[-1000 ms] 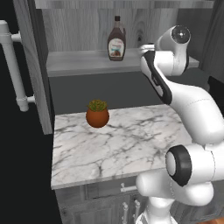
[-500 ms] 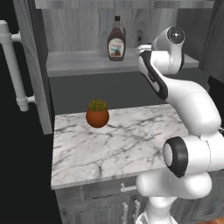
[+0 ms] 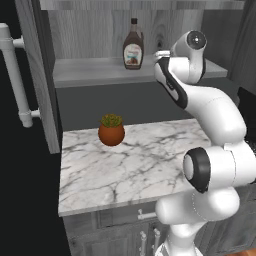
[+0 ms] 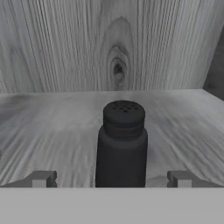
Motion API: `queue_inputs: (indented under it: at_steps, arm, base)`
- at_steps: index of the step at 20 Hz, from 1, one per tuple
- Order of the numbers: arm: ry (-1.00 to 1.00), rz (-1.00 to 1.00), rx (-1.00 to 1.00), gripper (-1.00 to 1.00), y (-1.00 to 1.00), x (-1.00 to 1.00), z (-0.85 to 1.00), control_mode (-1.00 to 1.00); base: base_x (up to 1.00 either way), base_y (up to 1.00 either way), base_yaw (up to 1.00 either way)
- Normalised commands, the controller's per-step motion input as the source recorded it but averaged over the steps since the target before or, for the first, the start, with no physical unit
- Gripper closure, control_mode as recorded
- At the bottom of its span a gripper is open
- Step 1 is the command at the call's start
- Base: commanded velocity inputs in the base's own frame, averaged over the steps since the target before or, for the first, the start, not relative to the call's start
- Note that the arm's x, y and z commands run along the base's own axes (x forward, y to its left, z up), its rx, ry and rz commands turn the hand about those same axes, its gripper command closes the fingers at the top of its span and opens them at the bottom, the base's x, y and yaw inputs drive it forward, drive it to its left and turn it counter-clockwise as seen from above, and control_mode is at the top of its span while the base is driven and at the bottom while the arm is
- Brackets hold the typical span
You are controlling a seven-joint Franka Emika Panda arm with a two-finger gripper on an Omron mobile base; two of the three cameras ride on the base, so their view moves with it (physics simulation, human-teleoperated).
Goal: Move the syrup bottle and shaker from the cabinet to the dining counter.
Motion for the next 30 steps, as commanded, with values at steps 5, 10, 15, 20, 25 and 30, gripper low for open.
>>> queue_inputs:
  at_steps: [5,10,15,20,25,30]
  arm:
    - [0.00,0.00,0.00,-1.00,0.00,0.14,-0.01,-1.00]
    - [0.00,0.00,0.00,-1.00,0.00,0.13,-0.01,-1.00]
    - [0.00,0.00,0.00,-1.00,0.00,0.13,-0.03,-1.00]
    - [0.00,0.00,0.00,-1.00,-0.03,0.09,-0.06,-1.00]
    - [0.00,0.00,0.00,-1.00,-0.11,0.06,-0.05,-1.00]
    - [0.00,0.00,0.00,1.00,-0.10,0.04,-0.05,-1.00]
  base:
    - [0.00,0.00,0.00]
    - [0.00,0.00,0.00]
    - [0.00,0.00,0.00]
    - [0.00,0.00,0.00]
    - [0.00,0.00,0.00]
    - [0.00,0.00,0.00]
